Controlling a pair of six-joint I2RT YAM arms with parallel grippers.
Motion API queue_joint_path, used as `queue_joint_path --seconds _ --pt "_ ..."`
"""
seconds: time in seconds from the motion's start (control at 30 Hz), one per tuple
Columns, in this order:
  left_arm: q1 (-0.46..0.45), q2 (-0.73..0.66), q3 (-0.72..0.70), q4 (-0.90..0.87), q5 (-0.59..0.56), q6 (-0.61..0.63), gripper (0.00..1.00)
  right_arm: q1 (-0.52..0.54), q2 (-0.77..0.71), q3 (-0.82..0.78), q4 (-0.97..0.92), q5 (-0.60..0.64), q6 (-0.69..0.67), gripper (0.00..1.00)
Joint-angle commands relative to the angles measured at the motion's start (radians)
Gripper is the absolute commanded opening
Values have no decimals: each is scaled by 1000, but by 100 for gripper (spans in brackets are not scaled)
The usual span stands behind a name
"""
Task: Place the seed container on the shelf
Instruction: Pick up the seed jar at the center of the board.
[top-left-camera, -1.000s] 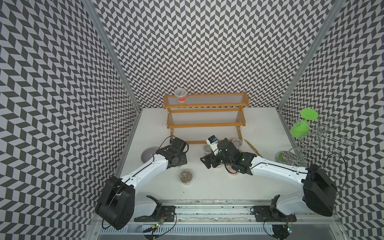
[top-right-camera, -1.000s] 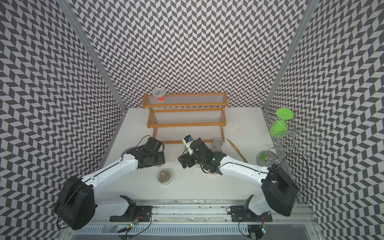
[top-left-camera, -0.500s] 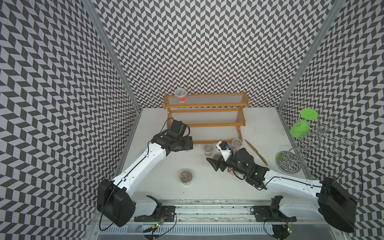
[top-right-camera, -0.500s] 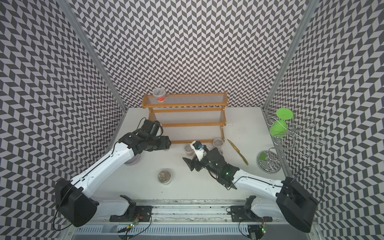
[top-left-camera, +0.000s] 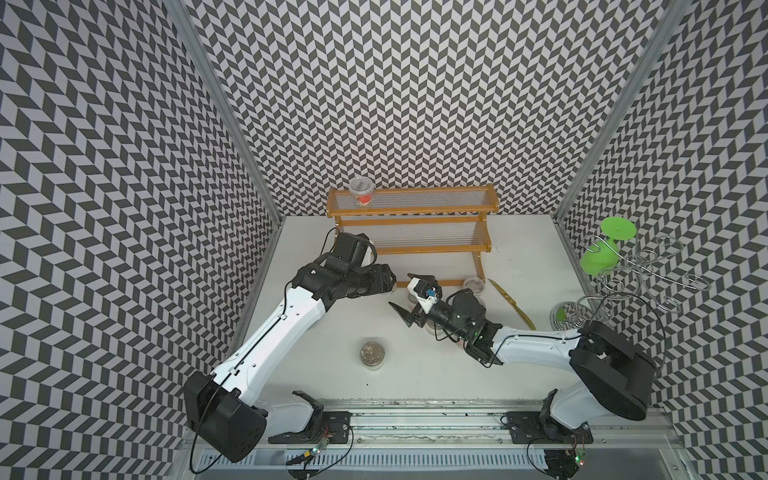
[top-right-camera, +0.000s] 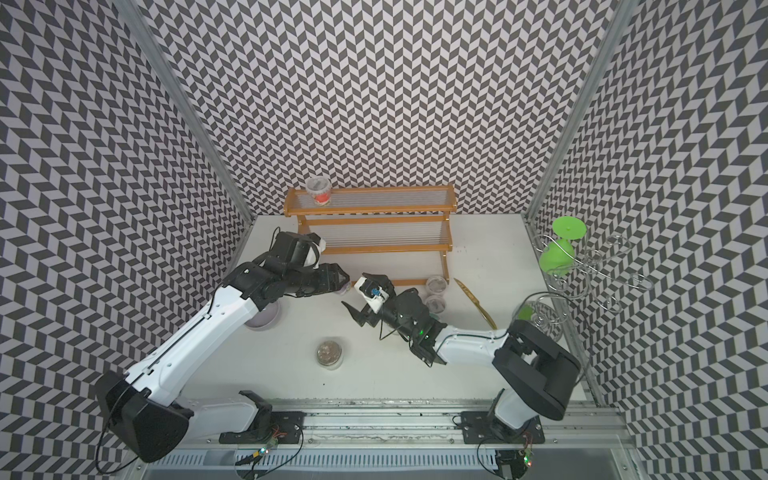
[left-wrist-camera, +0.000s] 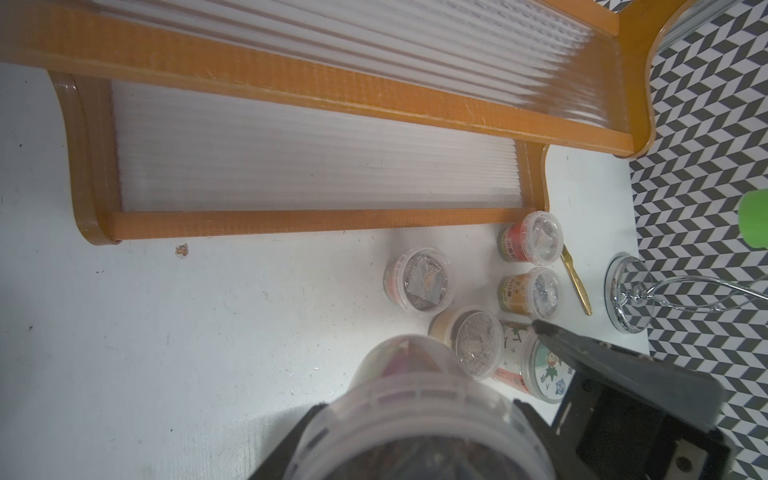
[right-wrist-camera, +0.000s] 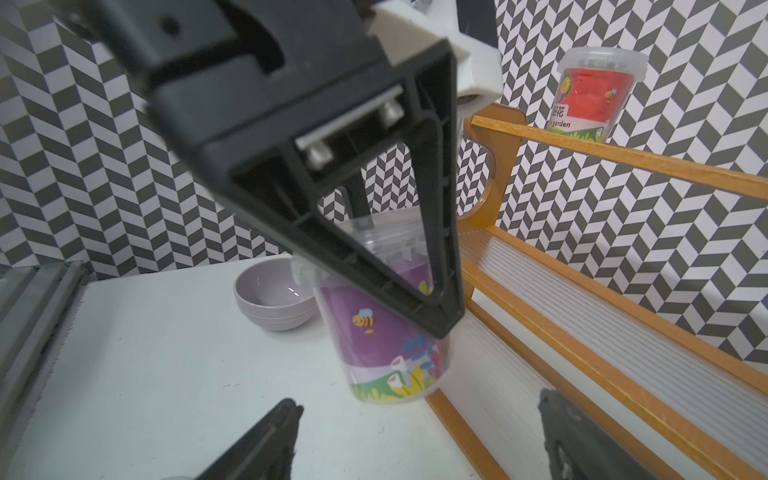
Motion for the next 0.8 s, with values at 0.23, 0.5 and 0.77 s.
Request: queue_joint_path --seconds 0.23,0.5,0.77 --pt "-3 -27 25 11 55 -7 63 4 122 8 281 -59 -22 83" --pt "-4 -35 20 7 58 -6 63 3 159 45 260 -91 -7 74" --pt "-3 -38 17 12 64 -4 63 3 173 73 231 -121 2 70"
